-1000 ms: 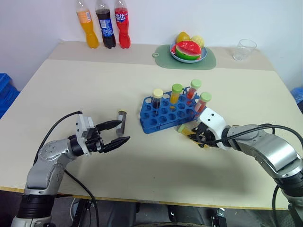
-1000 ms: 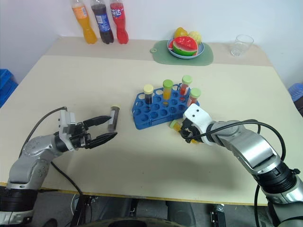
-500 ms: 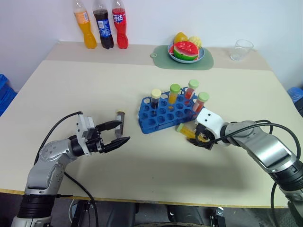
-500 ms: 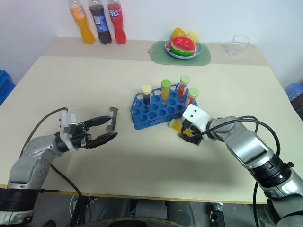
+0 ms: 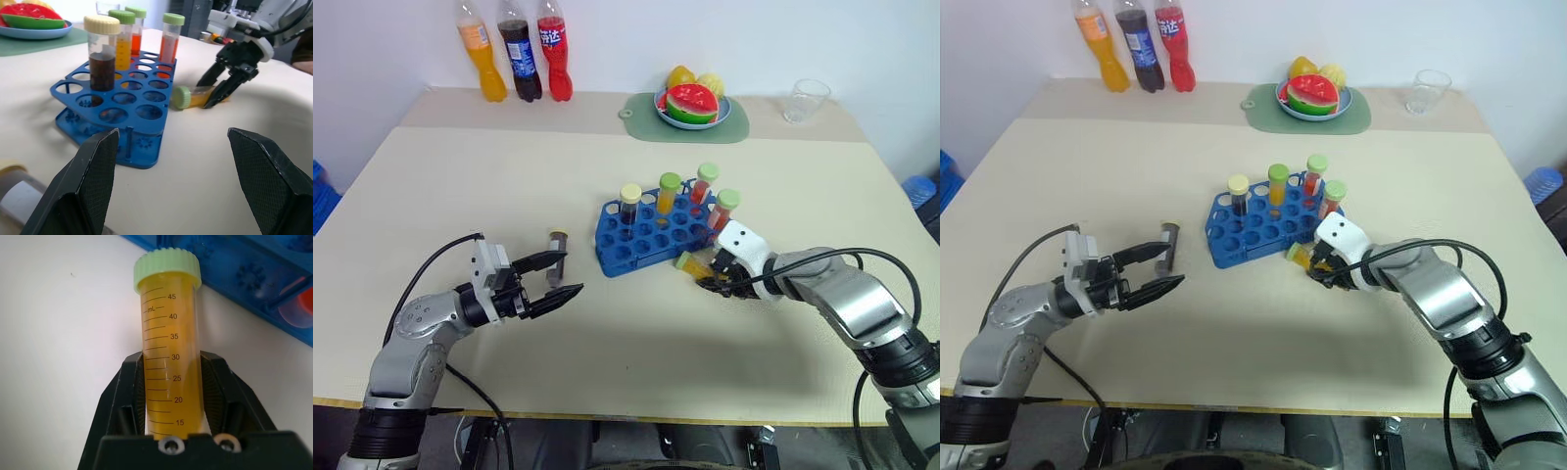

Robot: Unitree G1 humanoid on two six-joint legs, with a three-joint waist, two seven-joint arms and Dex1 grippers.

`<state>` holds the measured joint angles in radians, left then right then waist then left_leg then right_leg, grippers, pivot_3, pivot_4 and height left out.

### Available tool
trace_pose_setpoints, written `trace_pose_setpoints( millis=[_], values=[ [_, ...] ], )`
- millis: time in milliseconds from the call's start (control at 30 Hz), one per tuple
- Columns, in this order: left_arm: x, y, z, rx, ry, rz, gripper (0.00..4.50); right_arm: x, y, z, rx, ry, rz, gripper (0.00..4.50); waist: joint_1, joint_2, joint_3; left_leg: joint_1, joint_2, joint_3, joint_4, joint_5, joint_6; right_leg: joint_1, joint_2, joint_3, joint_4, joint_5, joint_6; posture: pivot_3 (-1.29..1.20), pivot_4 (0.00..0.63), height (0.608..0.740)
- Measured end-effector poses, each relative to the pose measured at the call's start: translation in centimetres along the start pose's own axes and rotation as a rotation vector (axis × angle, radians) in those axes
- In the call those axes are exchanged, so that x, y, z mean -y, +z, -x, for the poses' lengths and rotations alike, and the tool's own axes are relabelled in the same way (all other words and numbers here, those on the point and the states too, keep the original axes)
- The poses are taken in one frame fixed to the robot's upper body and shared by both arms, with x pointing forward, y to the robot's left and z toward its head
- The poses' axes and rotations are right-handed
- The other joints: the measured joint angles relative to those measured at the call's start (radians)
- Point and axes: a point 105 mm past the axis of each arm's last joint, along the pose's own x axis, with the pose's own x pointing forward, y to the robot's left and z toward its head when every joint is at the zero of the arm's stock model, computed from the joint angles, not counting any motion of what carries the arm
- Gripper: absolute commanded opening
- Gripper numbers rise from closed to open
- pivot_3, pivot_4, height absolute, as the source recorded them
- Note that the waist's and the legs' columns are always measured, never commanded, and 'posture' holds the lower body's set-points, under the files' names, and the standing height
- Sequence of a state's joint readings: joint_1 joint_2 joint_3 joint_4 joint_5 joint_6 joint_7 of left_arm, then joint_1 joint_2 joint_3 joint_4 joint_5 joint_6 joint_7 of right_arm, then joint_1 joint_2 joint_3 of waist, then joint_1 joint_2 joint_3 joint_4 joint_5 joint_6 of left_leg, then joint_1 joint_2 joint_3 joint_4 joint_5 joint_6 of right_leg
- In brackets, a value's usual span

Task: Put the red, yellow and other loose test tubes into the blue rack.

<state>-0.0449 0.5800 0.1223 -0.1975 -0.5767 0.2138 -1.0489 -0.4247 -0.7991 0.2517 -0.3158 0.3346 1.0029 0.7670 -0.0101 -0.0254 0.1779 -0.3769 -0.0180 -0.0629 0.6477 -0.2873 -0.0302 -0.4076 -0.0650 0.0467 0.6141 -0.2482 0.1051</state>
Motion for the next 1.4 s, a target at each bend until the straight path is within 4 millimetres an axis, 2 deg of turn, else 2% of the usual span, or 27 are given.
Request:
trace_pose_setpoints(
  millis=[133, 200, 333, 467, 533, 733, 800, 1067, 1267, 1400],
  values=[
    [-0.2, 0.1, -0.1, 0.006, 0.0, -0.004, 3.66, -2.2, 2.6, 1.1, 0.301, 0.133, -0.013, 1.71, -0.001, 0.004, 0.003, -0.002, 0.0, 0.0, -0.001, 0.0, 0.0, -0.002, 0.0, 0.0, 0.0, 0.002, 0.004, 0.0, 0.15, 0.74],
    [-0.4, 0.0, -0.1, 0.007, 0.005, 0.002, 3.66, -2.3, 3.9, 2.1, 0.444, 0.134, 0.011, 1.71, -0.003, 0.005, 0.003, -0.002, 0.0, 0.0, 0.0, 0.0, 0.0, -0.002, 0.0, 0.0, 0.0, 0.002, 0.004, 0.0, 0.15, 0.74],
    [-0.9, -0.4, 0.1, 0.005, 0.013, 0.019, 3.66, -1.7, 6.3, 3.2, 0.704, 0.07, 0.032, 1.71, -0.007, 0.005, 0.003, 0.0, 0.0, 0.001, 0.0, 0.0, 0.0, -0.001, 0.002, 0.0, 0.002, 0.002, 0.004, 0.0, 0.15, 0.74],
    [-1.2, -0.5, 0.0, 0.014, 0.016, 0.014, 3.66, 0.1, 8.4, 2.5, 0.928, -0.073, 0.01, 1.71, -0.009, 0.006, 0.004, 0.001, -0.001, 0.001, 0.0, 0.0, 0.0, -0.001, 0.002, 0.0, 0.004, 0.002, 0.004, 0.0, 0.15, 0.74],
    [-1.3, -0.6, 0.0, 0.011, 0.017, 0.016, 3.66, 1.1, 8.7, 1.8, 0.989, -0.171, 0.008, 1.71, -0.009, 0.006, 0.004, 0.001, -0.001, 0.001, -0.001, 0.0, -0.001, -0.001, 0.002, 0.0, 0.004, 0.002, 0.004, 0.0, 0.15, 0.74],
    [-1.4, -0.8, 0.2, 0.005, 0.023, 0.017, 3.66, 2.0, 7.8, -2.4, 1.048, -0.309, -0.075, 1.71, -0.01, 0.008, 0.005, 0.001, -0.001, 0.001, -0.001, 0.001, -0.002, -0.003, 0.001, 0.001, 0.006, 0.002, 0.004, 0.0, 0.15, 0.74],
    [-1.4, -0.8, 0.3, 0.006, 0.025, 0.014, 3.66, 2.0, 7.7, -3.2, 1.057, -0.336, -0.065, 1.71, -0.01, 0.008, 0.005, 0.001, -0.001, 0.001, -0.001, 0.001, -0.002, -0.003, 0.001, 0.001, 0.006, 0.002, 0.004, 0.0, 0.15, 0.74],
    [-1.6, -0.4, 0.6, -0.01, 0.045, -0.001, 3.66, 1.8, 7.3, -4.2, 1.081, -0.392, -0.004, 1.71, -0.009, 0.008, 0.005, 0.003, -0.001, 0.0, -0.001, 0.001, -0.002, -0.001, 0.001, 0.001, 0.007, 0.002, 0.004, 0.0, 0.15, 0.74],
    [-1.6, -0.2, 0.5, -0.012, 0.059, 0.0, 3.66, 1.9, 7.4, -4.9, 1.12, -0.437, -0.033, 1.71, -0.009, 0.008, 0.005, 0.003, -0.001, 0.0, -0.001, 0.001, -0.002, -0.001, 0.001, 0.001, 0.008, 0.002, 0.004, 0.0, 0.15, 0.74],
    [-1.6, 0.0, 0.4, -0.01, 0.068, 0.002, 3.66, 2.7, 7.3, -4.9, 1.151, -0.497, -0.063, 1.71, -0.01, 0.004, 0.002, 0.005, -0.001, 0.0, -0.001, 0.001, -0.003, 0.001, 0.001, 0.001, 0.009, 0.002, 0.004, 0.0, 0.15, 0.74]
  ],
)
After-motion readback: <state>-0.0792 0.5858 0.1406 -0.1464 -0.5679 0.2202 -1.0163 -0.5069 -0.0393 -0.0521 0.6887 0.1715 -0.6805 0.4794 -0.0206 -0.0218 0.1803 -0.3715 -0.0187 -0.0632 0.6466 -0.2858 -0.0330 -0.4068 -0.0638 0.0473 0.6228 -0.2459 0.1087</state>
